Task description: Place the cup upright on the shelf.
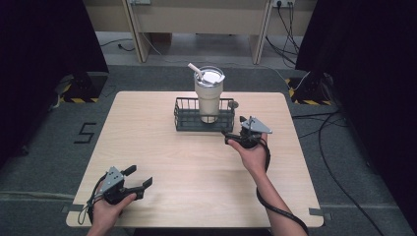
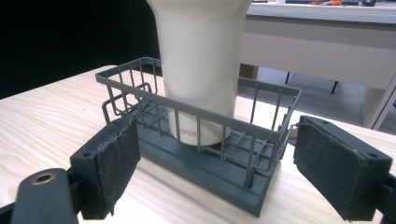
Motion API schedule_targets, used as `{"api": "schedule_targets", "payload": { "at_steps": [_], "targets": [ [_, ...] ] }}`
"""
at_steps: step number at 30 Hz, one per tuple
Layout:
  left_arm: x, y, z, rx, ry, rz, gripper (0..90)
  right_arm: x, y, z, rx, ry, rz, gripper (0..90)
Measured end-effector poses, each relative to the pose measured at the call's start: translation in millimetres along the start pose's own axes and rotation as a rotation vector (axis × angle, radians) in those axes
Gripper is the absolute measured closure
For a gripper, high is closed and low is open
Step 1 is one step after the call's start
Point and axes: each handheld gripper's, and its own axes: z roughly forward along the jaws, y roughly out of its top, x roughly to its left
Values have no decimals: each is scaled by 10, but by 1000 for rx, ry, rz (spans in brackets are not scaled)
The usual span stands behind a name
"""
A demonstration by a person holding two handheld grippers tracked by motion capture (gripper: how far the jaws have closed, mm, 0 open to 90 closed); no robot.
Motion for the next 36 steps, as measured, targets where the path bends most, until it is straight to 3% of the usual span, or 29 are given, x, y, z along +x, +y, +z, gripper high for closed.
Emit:
{"api": "schedule_targets", "payload": {
  "at_steps": [36],
  "targets": [
    [-3,-3,-1,3,5,1,162,-105,-260,-606,-5,-41,6,154]
  ]
}}
